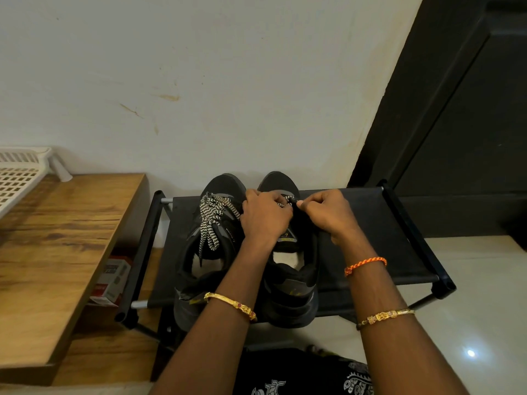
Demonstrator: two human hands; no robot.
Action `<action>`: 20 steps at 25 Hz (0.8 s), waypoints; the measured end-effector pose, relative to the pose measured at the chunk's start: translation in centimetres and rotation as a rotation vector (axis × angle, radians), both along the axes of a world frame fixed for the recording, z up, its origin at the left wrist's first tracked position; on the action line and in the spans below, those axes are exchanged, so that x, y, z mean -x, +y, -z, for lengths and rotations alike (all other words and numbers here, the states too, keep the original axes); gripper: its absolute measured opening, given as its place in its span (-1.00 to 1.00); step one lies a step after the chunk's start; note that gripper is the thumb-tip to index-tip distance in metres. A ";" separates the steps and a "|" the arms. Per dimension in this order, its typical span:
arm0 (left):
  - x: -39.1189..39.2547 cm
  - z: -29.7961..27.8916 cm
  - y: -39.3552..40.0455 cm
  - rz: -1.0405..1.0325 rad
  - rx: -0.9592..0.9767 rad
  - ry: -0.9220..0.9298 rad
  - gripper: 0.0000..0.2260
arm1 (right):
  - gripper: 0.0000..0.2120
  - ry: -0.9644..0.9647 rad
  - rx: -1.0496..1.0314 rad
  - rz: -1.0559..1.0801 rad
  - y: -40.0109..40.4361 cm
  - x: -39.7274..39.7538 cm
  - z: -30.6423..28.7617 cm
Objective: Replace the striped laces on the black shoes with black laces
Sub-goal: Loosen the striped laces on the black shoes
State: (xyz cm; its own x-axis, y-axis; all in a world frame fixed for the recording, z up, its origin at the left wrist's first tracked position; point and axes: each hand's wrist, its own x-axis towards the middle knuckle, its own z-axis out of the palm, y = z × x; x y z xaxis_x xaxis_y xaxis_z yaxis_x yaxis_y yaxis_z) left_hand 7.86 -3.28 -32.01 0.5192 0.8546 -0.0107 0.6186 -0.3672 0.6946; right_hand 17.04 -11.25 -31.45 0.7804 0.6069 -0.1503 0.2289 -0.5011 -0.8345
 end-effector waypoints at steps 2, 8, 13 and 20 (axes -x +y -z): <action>-0.3 0.2 -0.3 -0.005 -0.008 -0.013 -0.84 | -0.85 -0.009 0.003 0.000 0.0 0.0 -0.1; 0.1 0.0 -0.3 -0.124 0.195 -0.273 -0.86 | -0.82 -0.027 -0.004 0.014 -0.1 0.4 0.0; 1.0 -1.6 0.7 -0.222 0.384 -0.741 -0.84 | -0.81 0.020 0.008 0.044 -0.4 0.1 0.0; 1.3 -2.2 0.9 -0.070 0.243 -0.530 -0.95 | -0.82 -0.221 0.141 0.038 -0.6 1.8 -0.4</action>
